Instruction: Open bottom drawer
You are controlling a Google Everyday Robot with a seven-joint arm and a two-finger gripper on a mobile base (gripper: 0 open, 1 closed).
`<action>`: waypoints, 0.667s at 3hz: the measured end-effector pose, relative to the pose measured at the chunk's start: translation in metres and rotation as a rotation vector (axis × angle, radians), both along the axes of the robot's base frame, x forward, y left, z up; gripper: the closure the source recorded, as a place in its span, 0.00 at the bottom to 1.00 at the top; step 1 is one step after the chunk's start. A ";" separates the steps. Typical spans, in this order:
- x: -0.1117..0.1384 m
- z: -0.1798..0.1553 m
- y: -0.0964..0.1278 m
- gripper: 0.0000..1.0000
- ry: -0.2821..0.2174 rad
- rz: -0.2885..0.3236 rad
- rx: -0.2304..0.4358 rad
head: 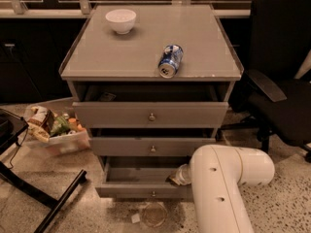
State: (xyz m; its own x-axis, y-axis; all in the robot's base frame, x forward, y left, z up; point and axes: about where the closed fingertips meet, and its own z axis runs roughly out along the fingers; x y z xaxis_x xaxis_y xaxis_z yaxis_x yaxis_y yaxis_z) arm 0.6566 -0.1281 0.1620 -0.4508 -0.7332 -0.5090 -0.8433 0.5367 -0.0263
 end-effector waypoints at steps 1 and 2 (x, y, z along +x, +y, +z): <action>0.000 0.001 0.000 0.12 0.000 0.000 0.000; -0.011 -0.003 -0.008 0.00 0.017 0.109 -0.027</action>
Offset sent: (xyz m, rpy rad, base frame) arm -0.0283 -0.0297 -0.0081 -0.0792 0.0444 0.3076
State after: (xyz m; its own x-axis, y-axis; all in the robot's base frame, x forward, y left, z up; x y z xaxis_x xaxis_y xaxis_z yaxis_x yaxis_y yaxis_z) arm 0.6457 -0.1363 0.1587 -0.3766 -0.7914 -0.4816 -0.8970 0.4415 -0.0241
